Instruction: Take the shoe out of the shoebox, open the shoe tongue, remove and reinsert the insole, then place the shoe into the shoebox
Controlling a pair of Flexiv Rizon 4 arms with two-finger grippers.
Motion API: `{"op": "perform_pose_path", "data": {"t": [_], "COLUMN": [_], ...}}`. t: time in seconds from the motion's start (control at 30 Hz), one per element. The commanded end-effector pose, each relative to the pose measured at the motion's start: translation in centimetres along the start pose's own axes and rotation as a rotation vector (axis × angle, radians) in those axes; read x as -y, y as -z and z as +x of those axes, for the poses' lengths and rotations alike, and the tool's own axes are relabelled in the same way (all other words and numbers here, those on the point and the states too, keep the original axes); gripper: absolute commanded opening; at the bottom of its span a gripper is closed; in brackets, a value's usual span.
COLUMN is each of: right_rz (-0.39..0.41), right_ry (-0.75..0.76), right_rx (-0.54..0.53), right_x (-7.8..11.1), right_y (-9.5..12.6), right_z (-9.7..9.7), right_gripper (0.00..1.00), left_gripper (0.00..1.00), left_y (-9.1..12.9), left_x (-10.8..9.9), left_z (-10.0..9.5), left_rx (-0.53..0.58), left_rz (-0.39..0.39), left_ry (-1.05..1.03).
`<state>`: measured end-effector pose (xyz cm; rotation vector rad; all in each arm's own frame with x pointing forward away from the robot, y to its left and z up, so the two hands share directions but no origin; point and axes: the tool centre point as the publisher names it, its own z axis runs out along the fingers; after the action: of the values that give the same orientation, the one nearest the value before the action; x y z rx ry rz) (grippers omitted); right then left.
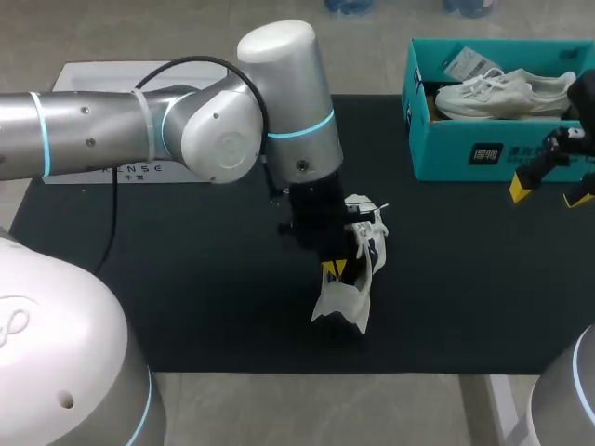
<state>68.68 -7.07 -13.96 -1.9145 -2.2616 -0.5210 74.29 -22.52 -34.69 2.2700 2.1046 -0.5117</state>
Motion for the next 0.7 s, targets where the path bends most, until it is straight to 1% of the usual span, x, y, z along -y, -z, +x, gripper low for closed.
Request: {"op": "perform_pose_path", "data": {"t": [0.03, 0.13, 0.33, 0.57, 0.63, 0.7], "right_rz": [0.005, 0.005, 0.005, 0.005, 0.005, 0.005], "right_ry": [0.000, 0.000, 0.000, 0.000, 0.000, 0.000], "right_rx": [0.001, 0.001, 0.001, 0.001, 0.001, 0.001], "right_x": [-0.3, -0.3, -0.3, -0.3, -0.3, -0.3], "right_y": [-0.1, -0.1, -0.1, -0.1, -0.1, -0.1], "right_z": [0.0, 0.0, 0.0, 0.0, 0.0, 0.0], "right_gripper": [1.00, 1.00, 1.00, 1.00, 1.00, 1.00], "left_gripper": [0.00, 0.00, 0.00, 0.00, 0.00, 0.00], "left_y": [-0.8, -1.0, -1.4, -3.1, -3.1, -2.5], "left_x": [0.1, 0.2, 0.0, 0.3, 0.3, 0.3], "left_z": [-0.6, -0.3, 0.0, 0.8, 0.8, 0.6], "left_rx": [-0.059, -0.080, -0.089, -0.114, -0.118, -0.115], "left_rz": [-0.001, -0.003, -0.006, 0.014, 0.015, 0.005], "left_ry": [-0.013, -0.022, -0.022, -0.021, -0.022, -0.029]}}
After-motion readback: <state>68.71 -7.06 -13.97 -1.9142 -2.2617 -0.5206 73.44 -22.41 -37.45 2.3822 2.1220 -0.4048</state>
